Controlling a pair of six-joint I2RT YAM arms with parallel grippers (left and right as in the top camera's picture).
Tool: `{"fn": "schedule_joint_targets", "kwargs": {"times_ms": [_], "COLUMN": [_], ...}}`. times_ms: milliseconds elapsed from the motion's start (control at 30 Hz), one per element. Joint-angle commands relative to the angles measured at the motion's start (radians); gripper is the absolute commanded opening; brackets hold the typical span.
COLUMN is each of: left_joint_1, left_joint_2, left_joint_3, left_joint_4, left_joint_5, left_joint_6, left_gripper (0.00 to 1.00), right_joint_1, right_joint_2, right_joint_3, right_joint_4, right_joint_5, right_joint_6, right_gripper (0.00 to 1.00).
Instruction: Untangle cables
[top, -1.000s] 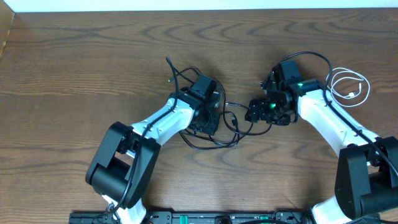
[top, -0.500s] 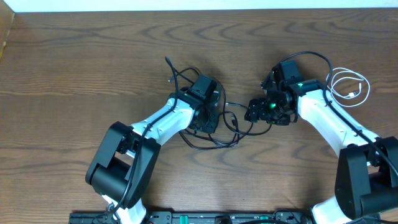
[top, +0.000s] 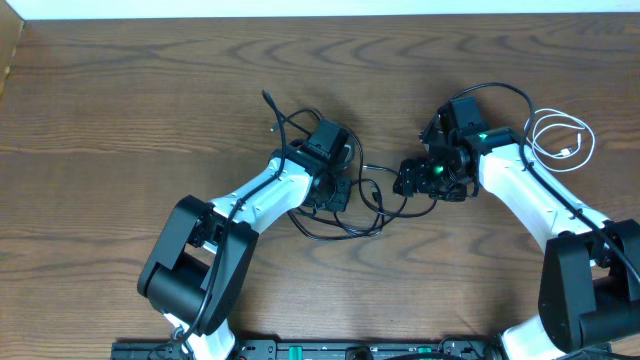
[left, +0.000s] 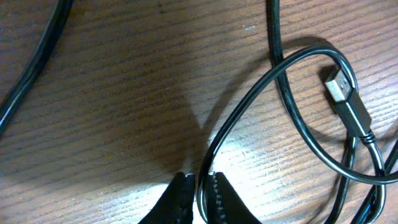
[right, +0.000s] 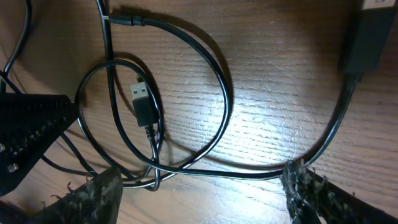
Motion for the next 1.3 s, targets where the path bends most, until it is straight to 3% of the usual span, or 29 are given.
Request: {"fn": "schedule_joint_targets", "kwargs": {"times_ms": [0,233,333,433,467,567,1000,1267], "left_joint_1": [-0.003,-0.003,-0.003,-0.003,-0.003,-0.003,0.002,0.049], "left_joint_2": [0.013,0.013,0.013,0.013,0.013,0.013,0.013,0.013], "left_joint_3": [0.0,0.0,0.0,0.0,0.0,0.0,0.001,0.001], "left_joint_4": [0.0,0.001,0.001,0.001,0.001,0.001,0.001,0.004], "left_joint_5": [-0.017,-0.017,-0.017,-0.017,-0.017,-0.017,-0.032,-0.032], "left_joint_6": [-0.002,-0.002,-0.002,-0.002,-0.002,-0.002,-0.034,-0.072], "left_gripper": [0.12,0.13,0.22,0.23,0.22,0.08,0.08,0.08], "right_joint_1": [0.006,0.006,0.006,0.006,0.006,0.006,0.01,0.084], "right_joint_2": [0.002,0.002,0.002,0.002,0.002,0.002,0.002,0.002], "right_joint_3": [-0.005,-0.005,-0.005,-0.005,-0.005,-0.005,-0.005,-0.005], "right_joint_4": [0.003,0.01,0.017,0.017,0.017,0.017,-0.002,0.011], "right_joint_5": [0.008,0.008,0.008,0.008,0.008,0.008,0.008,0.008], "right_joint_6": [-0.011,-0.011,-0.011,-0.011,-0.011,-0.011,0.012,0.069], "right_gripper": [0.79,0.79,0.8,0.8,0.8,0.8,0.83,0.87]}}
